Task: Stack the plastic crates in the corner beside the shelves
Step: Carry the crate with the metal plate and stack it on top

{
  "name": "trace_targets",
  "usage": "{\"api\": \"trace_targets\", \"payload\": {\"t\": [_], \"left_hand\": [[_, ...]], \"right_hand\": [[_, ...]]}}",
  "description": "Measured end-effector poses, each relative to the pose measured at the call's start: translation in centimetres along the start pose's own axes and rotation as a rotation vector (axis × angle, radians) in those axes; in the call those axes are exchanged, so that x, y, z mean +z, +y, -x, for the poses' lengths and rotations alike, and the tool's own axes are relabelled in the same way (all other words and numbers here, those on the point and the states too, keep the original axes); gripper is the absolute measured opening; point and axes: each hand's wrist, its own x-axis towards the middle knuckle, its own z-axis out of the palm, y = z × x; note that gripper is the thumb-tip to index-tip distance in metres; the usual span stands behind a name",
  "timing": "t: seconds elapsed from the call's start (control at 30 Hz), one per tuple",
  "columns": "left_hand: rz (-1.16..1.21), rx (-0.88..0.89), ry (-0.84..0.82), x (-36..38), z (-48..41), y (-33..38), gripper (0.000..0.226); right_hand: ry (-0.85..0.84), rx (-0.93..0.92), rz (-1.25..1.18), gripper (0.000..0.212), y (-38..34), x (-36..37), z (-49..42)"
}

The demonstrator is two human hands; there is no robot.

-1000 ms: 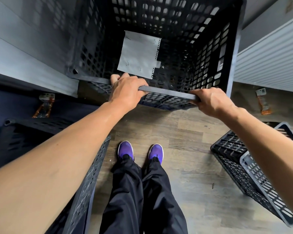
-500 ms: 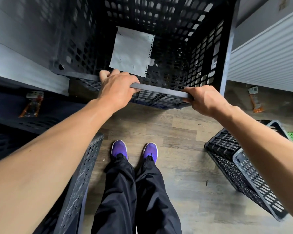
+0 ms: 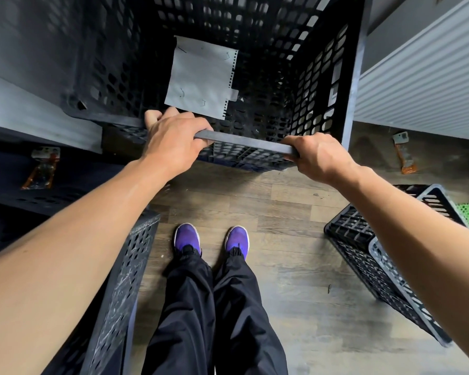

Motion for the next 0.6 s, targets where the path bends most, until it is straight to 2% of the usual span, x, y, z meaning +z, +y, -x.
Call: {"api": "trace_targets", "payload": {"t": [0.23, 0.37, 0.47, 0.6], "left_hand": [[0.006, 0.001, -0.023, -1.0, -0.4, -0.4, 0.015], [-0.002, 0.007, -0.03, -0.6, 0.0, -0.5, 0.014], [0.0, 0.001, -0.029, -0.2, 0.3, -0.4, 0.012], [0.004, -0.004, -0.048, -0.4, -0.3, -0.2, 0.012]], "right_hand": [[0.039, 0.015, 0.01, 0.015, -0.5, -0.3, -0.3], [0.075, 0.038, 0.021, 0.021, -1.1, 0.5, 0.4], [0.036, 0.048, 0.025, 0.026, -1.1, 0.4, 0.8], [-0.011, 0.035, 0.034, 0.02, -0.7, -0.3, 0.2]]}}
